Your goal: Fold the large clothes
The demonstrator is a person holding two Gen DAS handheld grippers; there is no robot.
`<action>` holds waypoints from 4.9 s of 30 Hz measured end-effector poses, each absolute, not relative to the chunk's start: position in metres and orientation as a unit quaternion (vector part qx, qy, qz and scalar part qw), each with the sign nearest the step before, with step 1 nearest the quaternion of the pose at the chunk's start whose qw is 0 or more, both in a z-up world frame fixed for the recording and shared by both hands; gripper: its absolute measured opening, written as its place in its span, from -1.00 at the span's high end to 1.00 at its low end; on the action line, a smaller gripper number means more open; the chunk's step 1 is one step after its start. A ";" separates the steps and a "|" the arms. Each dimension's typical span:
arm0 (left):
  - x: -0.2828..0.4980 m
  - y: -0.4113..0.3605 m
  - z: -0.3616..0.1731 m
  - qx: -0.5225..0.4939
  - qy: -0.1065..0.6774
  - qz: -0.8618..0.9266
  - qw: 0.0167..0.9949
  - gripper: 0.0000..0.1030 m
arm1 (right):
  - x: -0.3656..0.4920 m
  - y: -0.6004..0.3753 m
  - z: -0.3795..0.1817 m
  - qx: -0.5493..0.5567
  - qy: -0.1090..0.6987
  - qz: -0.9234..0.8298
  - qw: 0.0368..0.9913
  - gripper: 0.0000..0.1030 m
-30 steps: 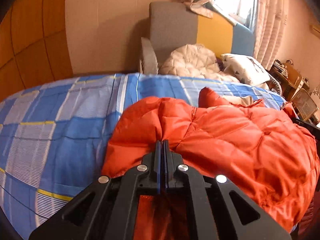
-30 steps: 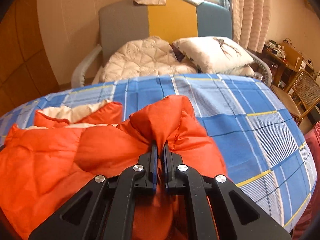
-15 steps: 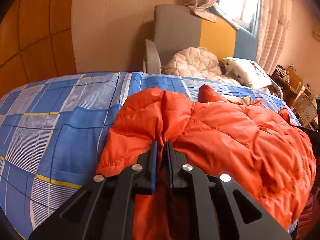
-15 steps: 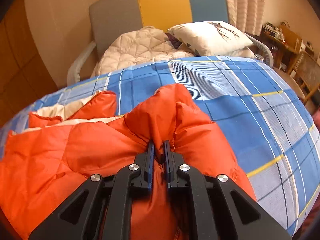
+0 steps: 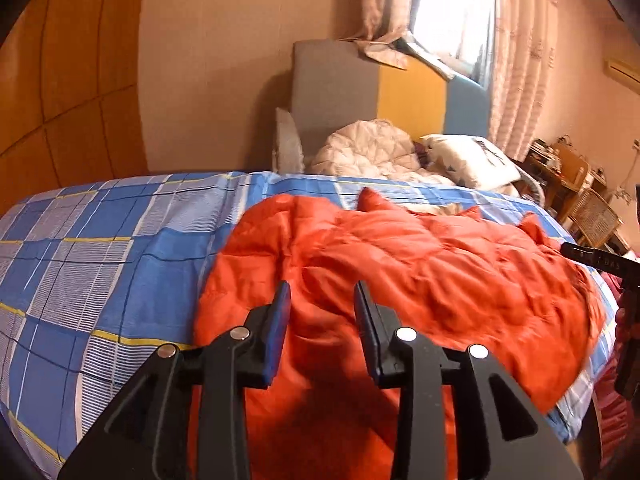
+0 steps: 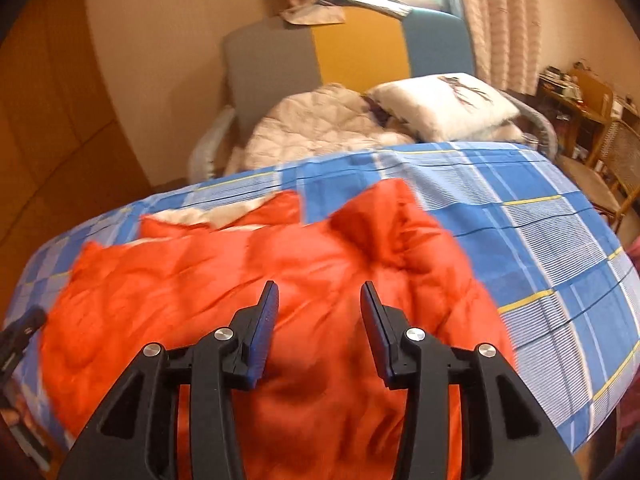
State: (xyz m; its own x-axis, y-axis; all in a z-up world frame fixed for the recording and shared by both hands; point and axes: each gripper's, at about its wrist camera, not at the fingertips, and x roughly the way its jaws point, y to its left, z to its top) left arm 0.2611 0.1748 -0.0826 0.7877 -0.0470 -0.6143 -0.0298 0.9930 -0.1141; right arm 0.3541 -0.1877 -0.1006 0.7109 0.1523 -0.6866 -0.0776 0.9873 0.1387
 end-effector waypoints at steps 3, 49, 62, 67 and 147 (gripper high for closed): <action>0.257 0.161 -0.081 -0.061 0.327 -0.025 0.943 0.37 | 0.333 -0.174 -0.098 0.050 0.372 0.087 0.923 0.18; 0.291 0.068 -0.124 -0.033 0.386 -0.138 0.911 0.23 | 0.314 -0.188 -0.166 0.049 0.423 0.049 0.904 -0.18; 0.276 0.069 -0.126 0.009 0.371 -0.157 0.915 0.10 | 0.307 -0.188 -0.161 0.045 0.421 0.044 0.905 -0.22; 0.251 0.081 -0.112 0.023 0.348 -0.171 0.921 -0.03 | 0.298 -0.190 -0.158 0.050 0.419 0.053 0.905 -0.30; 0.233 0.196 -0.148 0.094 0.454 -0.232 0.855 -0.02 | 0.301 -0.227 -0.082 -0.057 0.408 0.278 0.868 0.77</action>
State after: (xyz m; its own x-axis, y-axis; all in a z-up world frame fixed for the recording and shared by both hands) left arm 0.2326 0.1965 -0.1483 0.4811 -0.3110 -0.8196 0.4811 0.8752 -0.0497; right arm 0.3006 -0.2266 -0.0818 0.5133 0.4354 -0.7396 -0.5287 0.8392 0.1271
